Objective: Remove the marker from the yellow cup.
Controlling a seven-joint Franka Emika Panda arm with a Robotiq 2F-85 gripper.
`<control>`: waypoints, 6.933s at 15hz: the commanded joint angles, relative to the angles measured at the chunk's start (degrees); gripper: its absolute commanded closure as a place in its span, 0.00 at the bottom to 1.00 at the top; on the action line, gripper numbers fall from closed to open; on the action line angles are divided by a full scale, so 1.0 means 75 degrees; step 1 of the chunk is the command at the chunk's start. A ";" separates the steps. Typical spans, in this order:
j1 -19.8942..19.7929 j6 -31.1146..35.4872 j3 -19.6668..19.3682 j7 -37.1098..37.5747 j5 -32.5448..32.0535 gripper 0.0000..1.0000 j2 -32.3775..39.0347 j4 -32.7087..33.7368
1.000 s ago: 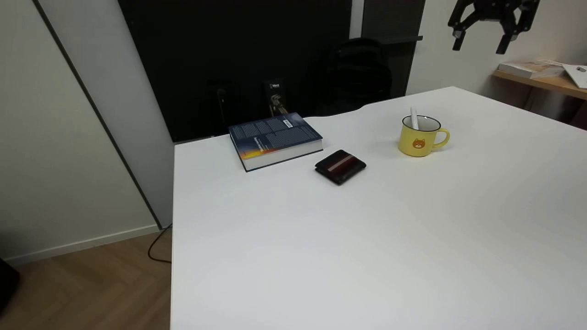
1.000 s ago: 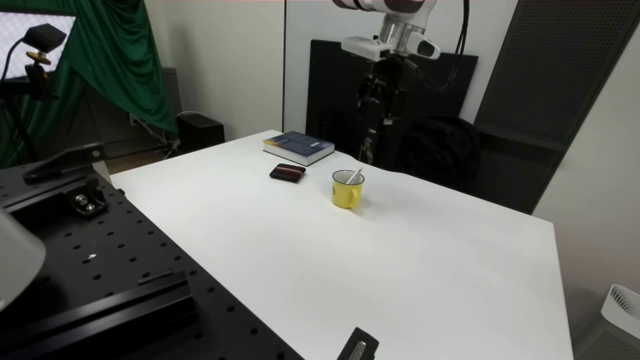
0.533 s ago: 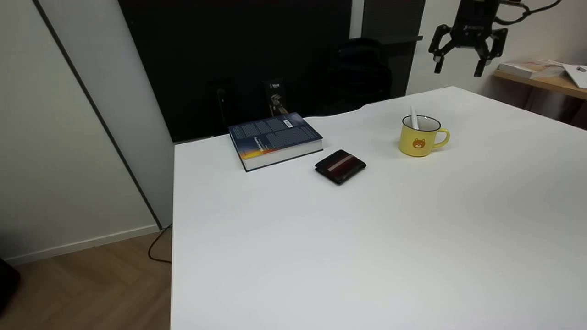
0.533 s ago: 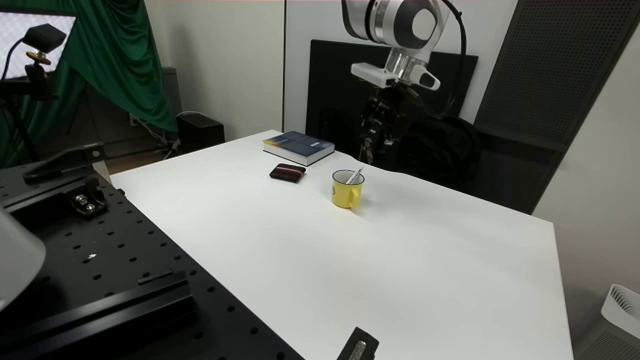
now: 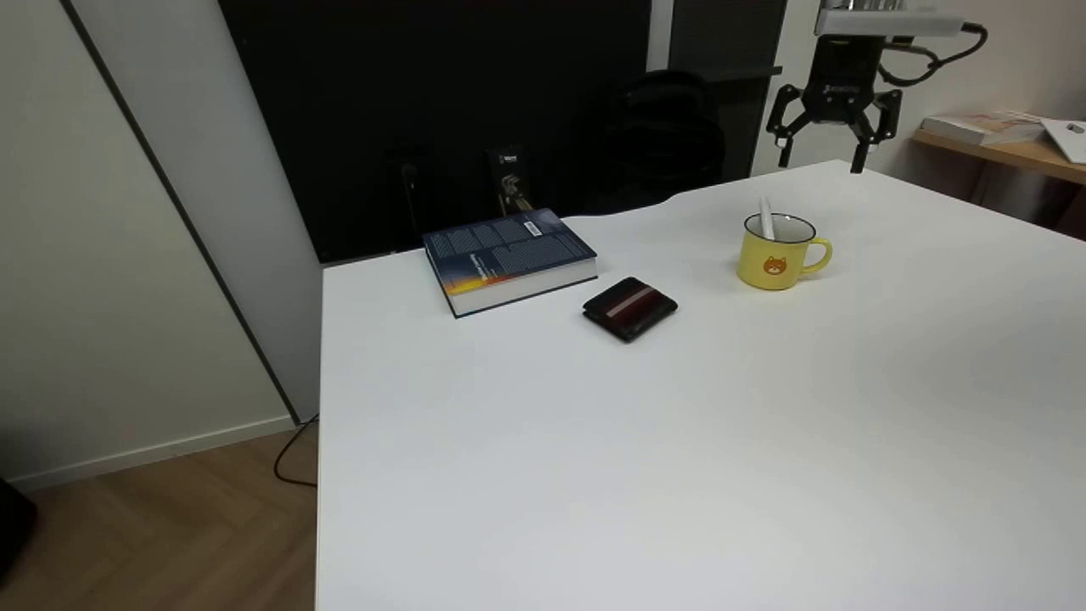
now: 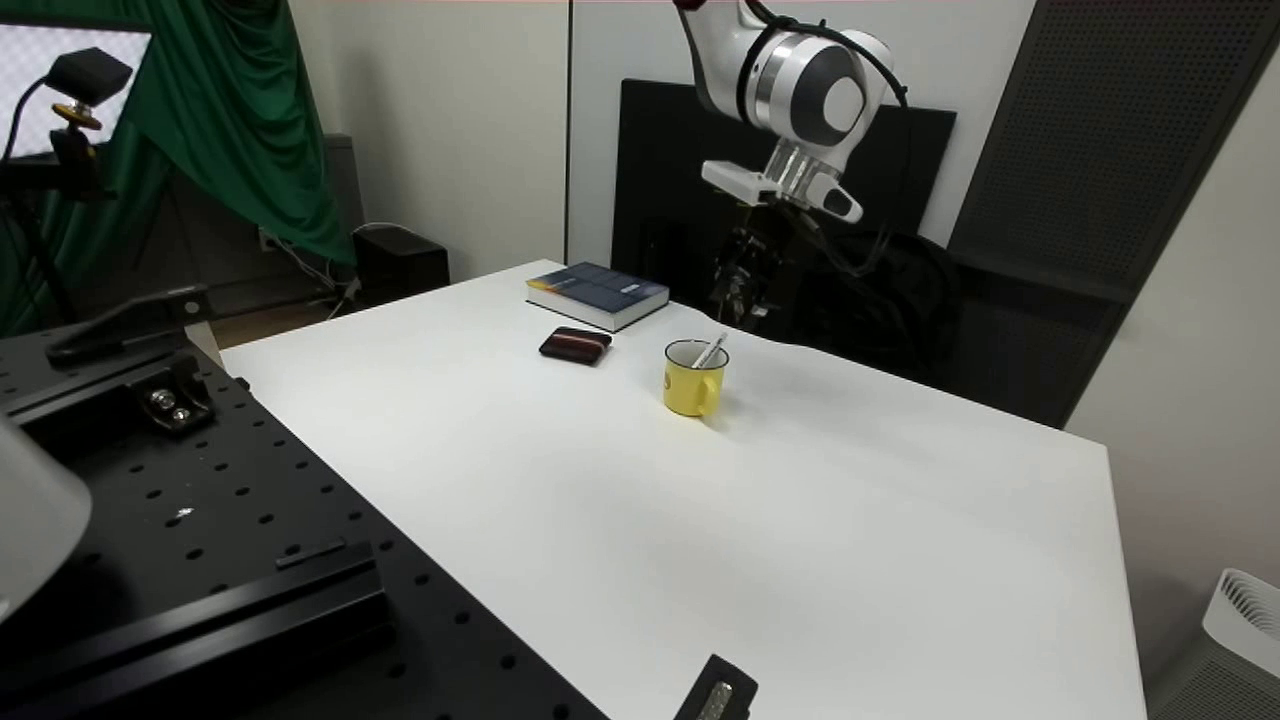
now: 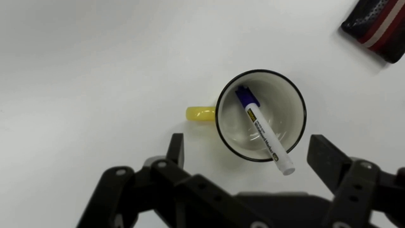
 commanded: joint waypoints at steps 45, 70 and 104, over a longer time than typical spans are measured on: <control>0.0514 0.0621 -0.0034 -0.0886 -0.1237 0.49 0.1888 0.2252; 0.1050 -0.2598 -0.0373 -0.0225 -0.1624 0.95 0.1724 0.3891; -0.1087 0.0089 -0.1871 -0.0236 -0.1659 0.95 0.1308 0.1225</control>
